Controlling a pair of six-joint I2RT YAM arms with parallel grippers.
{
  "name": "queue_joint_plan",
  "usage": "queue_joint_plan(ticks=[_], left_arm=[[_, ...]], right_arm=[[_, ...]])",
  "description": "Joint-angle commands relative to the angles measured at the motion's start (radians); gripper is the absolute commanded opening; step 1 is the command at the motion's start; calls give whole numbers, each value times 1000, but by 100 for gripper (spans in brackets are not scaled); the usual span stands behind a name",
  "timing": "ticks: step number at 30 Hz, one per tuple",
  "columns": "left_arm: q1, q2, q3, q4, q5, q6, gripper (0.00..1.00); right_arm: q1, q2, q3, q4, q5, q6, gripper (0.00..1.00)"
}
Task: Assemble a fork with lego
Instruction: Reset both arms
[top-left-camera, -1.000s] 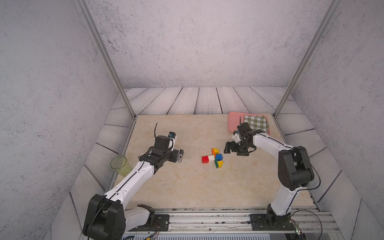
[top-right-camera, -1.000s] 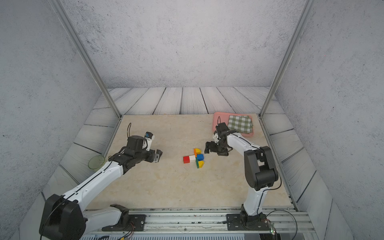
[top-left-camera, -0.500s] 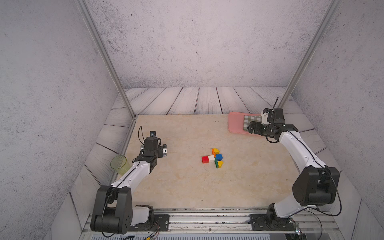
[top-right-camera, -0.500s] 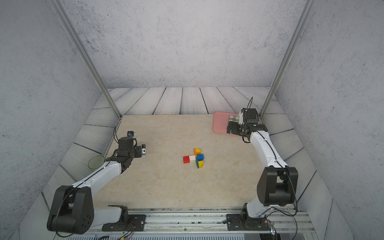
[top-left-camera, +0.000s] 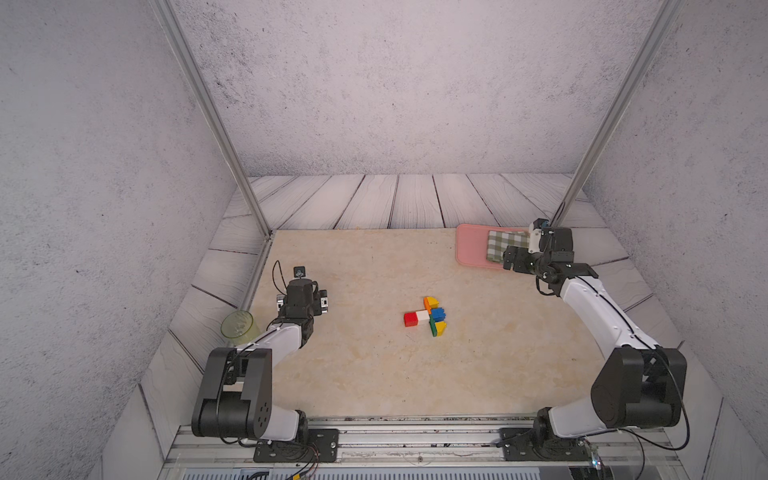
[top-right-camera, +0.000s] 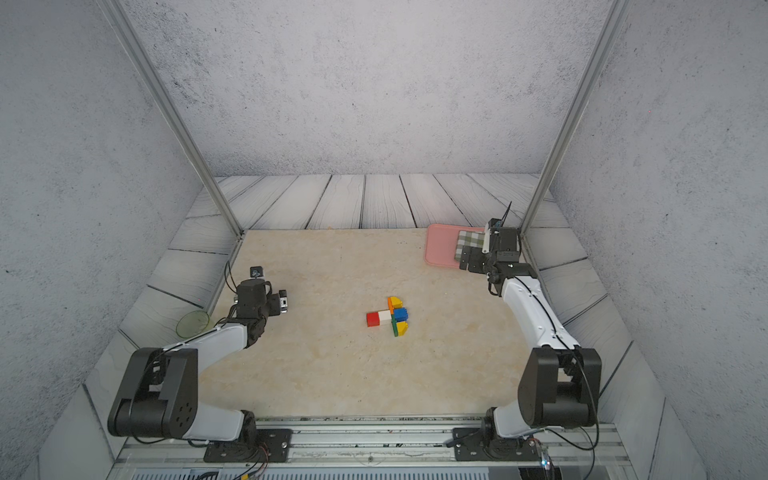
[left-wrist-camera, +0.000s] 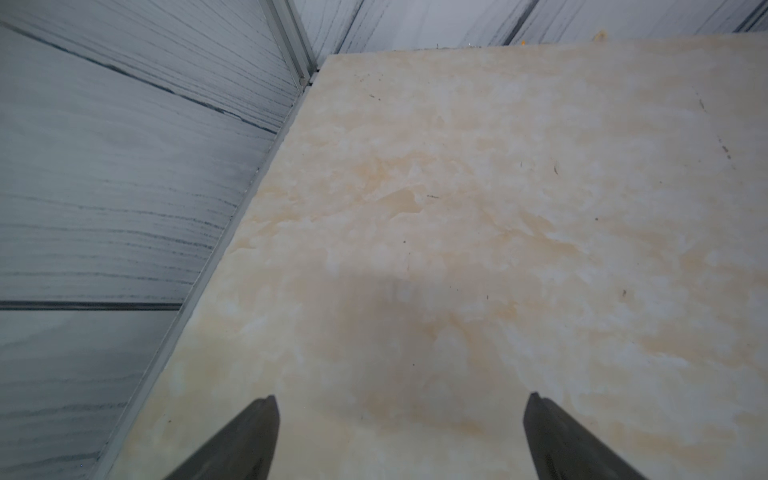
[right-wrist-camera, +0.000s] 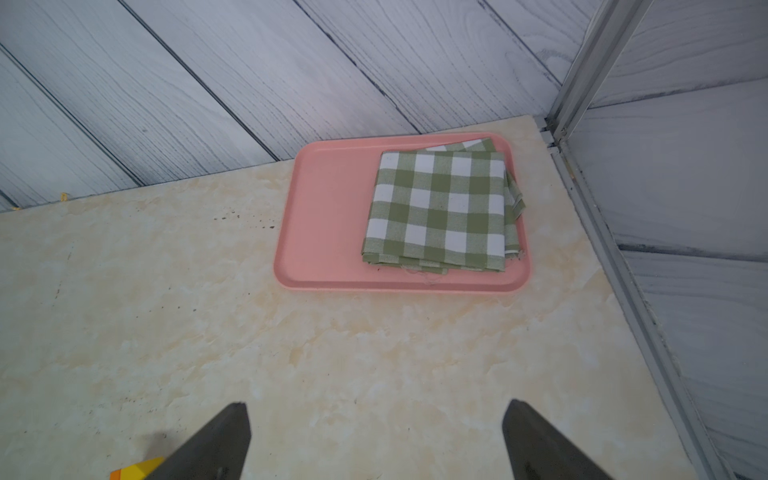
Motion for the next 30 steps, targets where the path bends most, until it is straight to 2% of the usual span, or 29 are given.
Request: queue_joint_plan(ticks=[1,3,6,11,16,18,21,23,26,30], left_arm=[[19,32,10,73,29,19,98],[26,45,15,91,49,32,98],[41,82,-24,210,77,36,98],[46,69,-44,221,115,41,98],[49,76,-125,371,170,62,98],[50,99,-153,450,177,64,98],[53,85,-136,389,182,62,98],[55,91,-140,407,183,61,98],[54,89,-137,399,183,61,98],[54,87,-137,398,184,61,98]], right_arm=[[-4,-38,-52,89,47,-35,99],[-5,-43,-100,145,60,-52,99],[-5,-53,-189,234,104,-70,99],[-6,-74,-358,394,172,-94,99],[-8,-74,-556,666,154,-91,99],[-8,-75,-568,666,127,-97,99],[-9,-73,-582,682,87,-115,99],[-8,-69,-631,747,66,-121,99],[-9,-51,-741,944,88,-112,99],[-9,58,-794,1132,81,-114,99]])
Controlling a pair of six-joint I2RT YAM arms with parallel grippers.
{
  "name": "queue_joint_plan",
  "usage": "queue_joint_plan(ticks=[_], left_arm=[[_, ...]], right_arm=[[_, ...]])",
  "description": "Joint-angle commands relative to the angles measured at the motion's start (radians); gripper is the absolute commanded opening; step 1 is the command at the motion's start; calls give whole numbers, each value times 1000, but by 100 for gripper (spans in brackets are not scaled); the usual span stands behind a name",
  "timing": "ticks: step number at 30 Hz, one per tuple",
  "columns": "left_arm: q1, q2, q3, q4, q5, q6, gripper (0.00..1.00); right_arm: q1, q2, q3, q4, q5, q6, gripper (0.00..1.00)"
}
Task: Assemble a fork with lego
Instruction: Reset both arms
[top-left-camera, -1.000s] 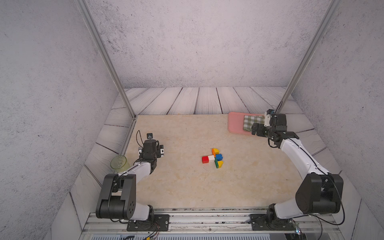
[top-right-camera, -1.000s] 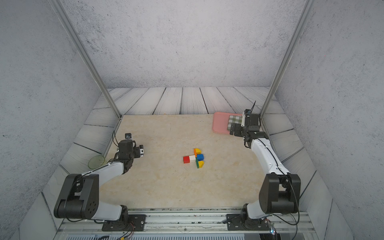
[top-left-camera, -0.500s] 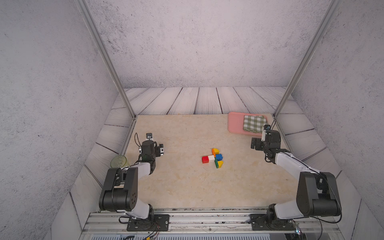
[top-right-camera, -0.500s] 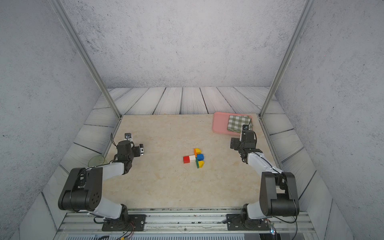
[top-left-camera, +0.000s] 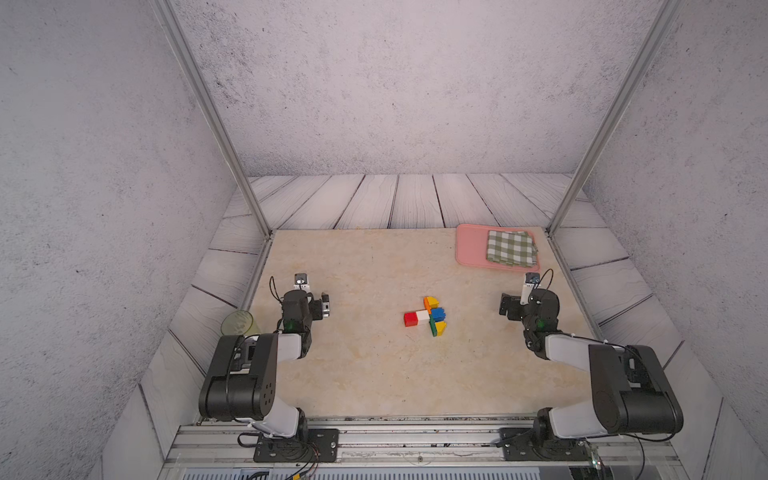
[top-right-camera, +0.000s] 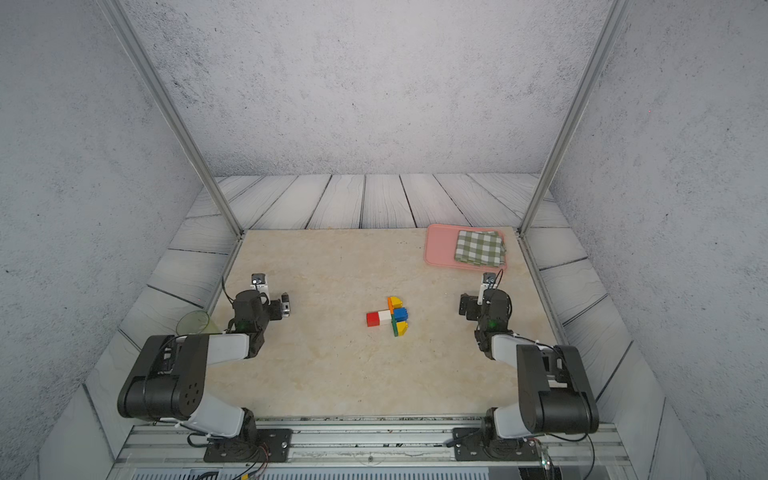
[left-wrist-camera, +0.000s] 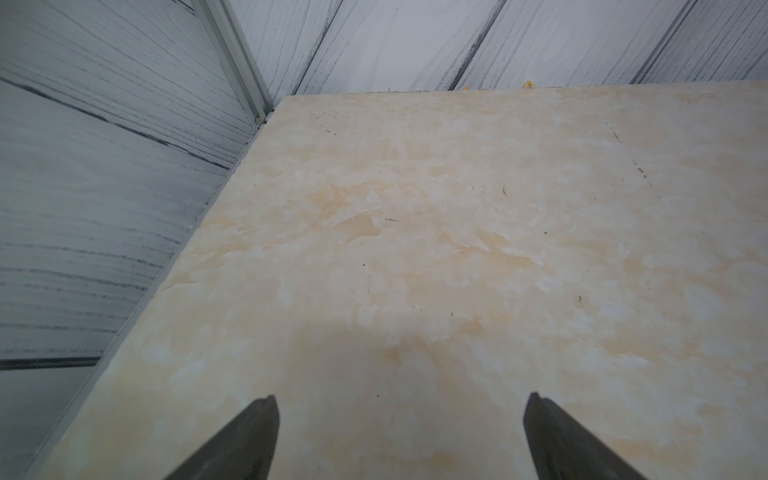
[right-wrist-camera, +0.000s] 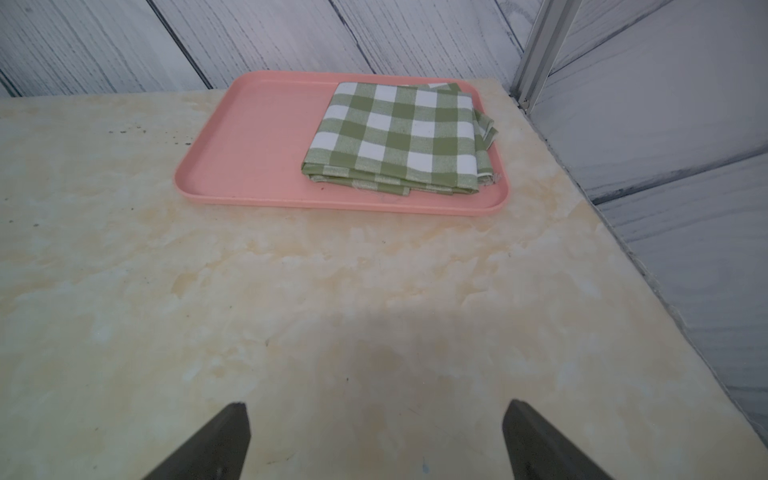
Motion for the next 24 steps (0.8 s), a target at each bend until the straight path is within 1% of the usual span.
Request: queue_joint_plan(ticks=[1,3,5,9,24], left_arm=[[9,-2,8,26,12,6,98],[8,-2,8,26,12,6,98],[9,-1,8,26,12,5,98],[10,-1,8,26,12,5,98],[11,3,14,21,15,3,98]], right_arm=[[-3,78,-25,234,-21,-12,99],[-3,56,-17,179,-26,-12,99],[-2,66,-9,178,-41,-20,99],[-3,77,49,76,-60,-29,99],[-2,75,48,79,-59,-30,99]])
